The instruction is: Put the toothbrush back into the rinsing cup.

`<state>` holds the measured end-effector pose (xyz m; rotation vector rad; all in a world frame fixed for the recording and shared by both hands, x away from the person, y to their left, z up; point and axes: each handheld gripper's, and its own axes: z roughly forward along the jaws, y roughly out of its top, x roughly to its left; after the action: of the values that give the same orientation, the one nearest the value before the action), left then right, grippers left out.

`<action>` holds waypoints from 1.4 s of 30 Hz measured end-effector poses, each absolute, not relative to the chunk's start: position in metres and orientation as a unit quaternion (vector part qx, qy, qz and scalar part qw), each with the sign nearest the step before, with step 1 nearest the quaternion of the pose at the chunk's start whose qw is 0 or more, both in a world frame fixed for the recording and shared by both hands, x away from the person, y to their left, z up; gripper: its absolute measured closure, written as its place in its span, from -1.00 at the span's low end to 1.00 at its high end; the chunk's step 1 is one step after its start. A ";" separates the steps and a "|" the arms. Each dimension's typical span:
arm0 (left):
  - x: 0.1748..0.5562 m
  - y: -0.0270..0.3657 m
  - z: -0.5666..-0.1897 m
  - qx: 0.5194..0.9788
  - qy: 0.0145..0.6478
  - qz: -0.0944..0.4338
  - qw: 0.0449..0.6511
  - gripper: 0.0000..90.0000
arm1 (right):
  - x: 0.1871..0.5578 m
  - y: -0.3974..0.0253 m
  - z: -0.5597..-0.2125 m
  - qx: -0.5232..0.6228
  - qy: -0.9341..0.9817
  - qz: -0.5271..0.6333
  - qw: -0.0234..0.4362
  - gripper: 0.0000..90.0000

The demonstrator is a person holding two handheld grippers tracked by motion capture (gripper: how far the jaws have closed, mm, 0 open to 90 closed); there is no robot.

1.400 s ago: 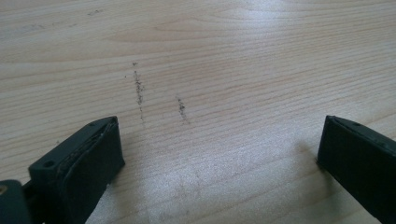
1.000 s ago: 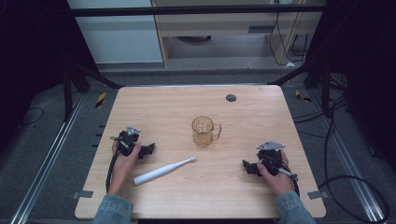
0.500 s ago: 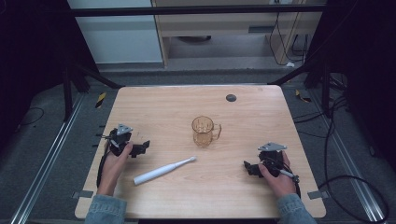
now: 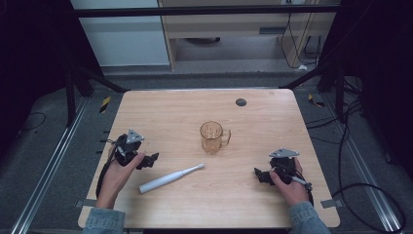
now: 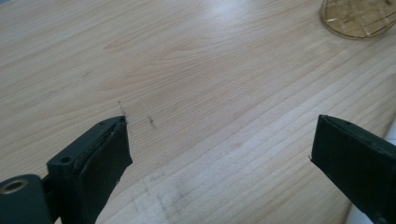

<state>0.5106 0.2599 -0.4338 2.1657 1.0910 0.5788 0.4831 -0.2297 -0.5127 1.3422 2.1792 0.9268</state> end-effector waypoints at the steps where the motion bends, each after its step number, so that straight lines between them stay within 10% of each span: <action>1: 0.509 0.257 -0.432 0.824 0.413 0.220 0.319 -0.92 | 0.483 -0.230 -0.513 0.482 0.783 0.333 0.208 -0.99; 42: 0.489 0.195 -0.432 0.895 0.312 0.175 0.268 -0.90 | 0.495 -0.232 -0.513 0.484 0.782 0.332 0.209 -0.99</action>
<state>0.4892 0.1954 -0.4319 2.4142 0.8416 0.4718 0.4954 -0.2323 -0.5125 1.3459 2.1754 0.9244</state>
